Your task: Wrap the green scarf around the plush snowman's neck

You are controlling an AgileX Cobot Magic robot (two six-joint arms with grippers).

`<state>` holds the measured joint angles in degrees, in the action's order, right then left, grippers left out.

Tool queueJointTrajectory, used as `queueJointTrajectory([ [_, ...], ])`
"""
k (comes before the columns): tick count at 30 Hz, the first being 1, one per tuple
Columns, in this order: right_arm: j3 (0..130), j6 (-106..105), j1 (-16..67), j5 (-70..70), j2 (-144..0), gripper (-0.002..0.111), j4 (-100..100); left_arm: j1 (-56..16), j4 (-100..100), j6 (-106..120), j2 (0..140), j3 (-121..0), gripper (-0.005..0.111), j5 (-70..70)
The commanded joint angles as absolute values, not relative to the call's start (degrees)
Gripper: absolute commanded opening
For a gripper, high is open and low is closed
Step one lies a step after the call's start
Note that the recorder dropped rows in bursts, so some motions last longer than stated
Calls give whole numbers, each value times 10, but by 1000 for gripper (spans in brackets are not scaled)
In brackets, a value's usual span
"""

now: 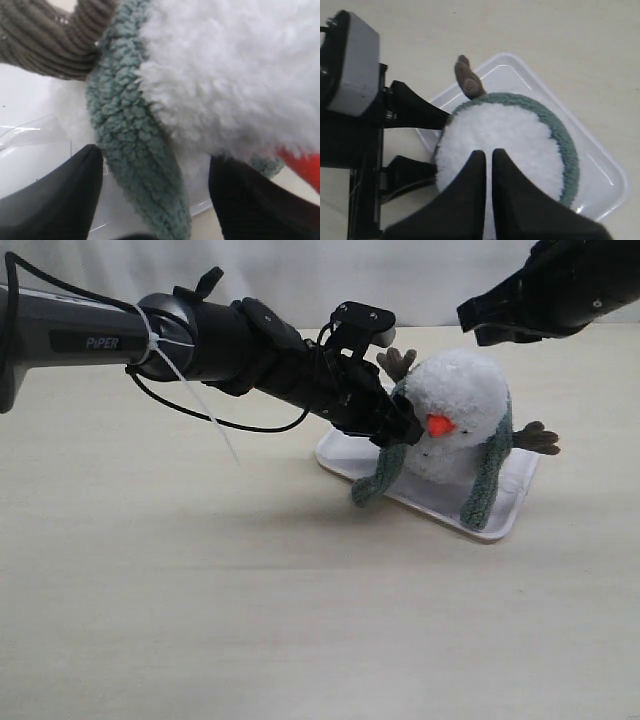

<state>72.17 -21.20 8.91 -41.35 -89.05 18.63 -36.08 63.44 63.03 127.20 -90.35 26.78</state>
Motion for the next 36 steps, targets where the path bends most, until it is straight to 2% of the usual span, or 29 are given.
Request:
queueJointTrajectory([
  [1,724,-247,88,-421,-926,4,216,-363,619,635,1271,-908,58,275],
  [9,724,-247,88,-421,-967,4,216,-363,581,636,1270,-908,58,292],
  [13,726,-201,88,-419,-968,4,164,-354,476,576,1235,-908,58,337],
  [16,726,-180,88,-416,-968,4,134,-351,465,536,1214,-908,58,390],
  [18,726,-180,88,-416,-968,4,134,-374,489,551,1213,-897,58,420],
  [22,726,-179,88,-419,-968,4,134,-490,491,573,1215,-850,58,246],
  [26,726,-179,88,-423,-968,4,135,-572,501,572,1247,-848,58,40],
  [36,726,-179,88,-425,-968,4,136,-589,502,526,1310,-848,58,-87],
])
